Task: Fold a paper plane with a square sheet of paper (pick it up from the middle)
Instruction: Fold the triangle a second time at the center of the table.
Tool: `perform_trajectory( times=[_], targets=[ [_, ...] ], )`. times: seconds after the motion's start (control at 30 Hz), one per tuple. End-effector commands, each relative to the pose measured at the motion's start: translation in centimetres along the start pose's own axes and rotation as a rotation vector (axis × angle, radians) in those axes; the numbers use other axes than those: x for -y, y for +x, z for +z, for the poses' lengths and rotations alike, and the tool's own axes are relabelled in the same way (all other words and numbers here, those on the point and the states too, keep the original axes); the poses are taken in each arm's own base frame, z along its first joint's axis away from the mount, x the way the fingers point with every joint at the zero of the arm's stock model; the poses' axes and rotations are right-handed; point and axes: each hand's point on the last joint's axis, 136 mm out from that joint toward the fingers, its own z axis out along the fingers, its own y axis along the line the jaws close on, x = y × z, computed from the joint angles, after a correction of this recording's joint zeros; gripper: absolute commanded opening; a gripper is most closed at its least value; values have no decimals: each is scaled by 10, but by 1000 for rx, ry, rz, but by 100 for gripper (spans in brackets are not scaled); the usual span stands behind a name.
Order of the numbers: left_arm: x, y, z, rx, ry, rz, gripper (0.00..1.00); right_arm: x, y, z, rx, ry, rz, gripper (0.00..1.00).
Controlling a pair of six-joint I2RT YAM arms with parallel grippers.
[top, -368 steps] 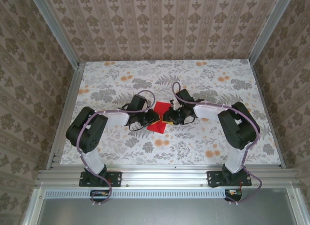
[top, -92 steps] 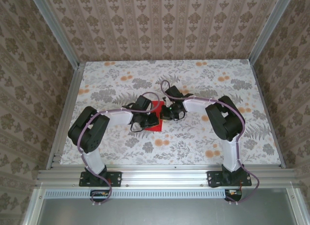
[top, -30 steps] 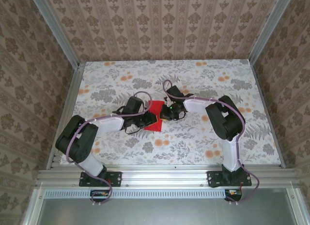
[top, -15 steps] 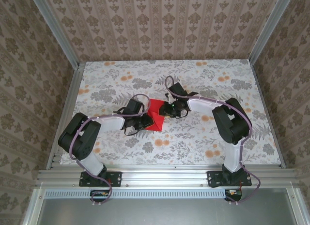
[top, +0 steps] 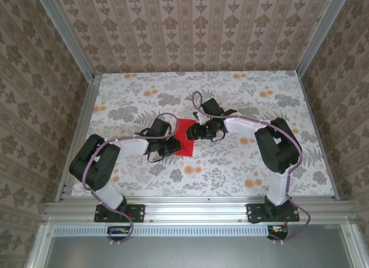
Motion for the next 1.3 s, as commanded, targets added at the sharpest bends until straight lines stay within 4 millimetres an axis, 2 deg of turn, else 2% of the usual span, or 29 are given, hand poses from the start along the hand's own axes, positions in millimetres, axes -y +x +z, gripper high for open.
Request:
perform_trajectory(
  times=[0.0, 0.13, 0.37, 0.47, 0.67, 1.0, 1.27],
  targets=[
    [-2, -3, 2, -11, -16, 9, 17, -22, 9, -11, 6, -98, -119, 60],
    [3, -3, 2, -15, 4, 12, 20, -32, 13, -20, 50, -123, -199, 60],
    [13, -6, 2, -12, 53, 12, 37, -44, 11, -25, 108, -144, -266, 61],
    [12, -5, 4, -16, 49, 9, 38, -43, 10, -19, 96, -132, -267, 57],
    [9, -3, 6, -23, 38, 5, 39, -42, 14, -6, 56, -106, -288, 43],
    [-1, 2, 7, -37, 7, 12, 37, -23, 5, 5, 60, -2, -319, 10],
    [-7, 6, 7, -66, -33, 56, 20, -9, 6, 17, 25, 50, -338, 5]
  ],
)
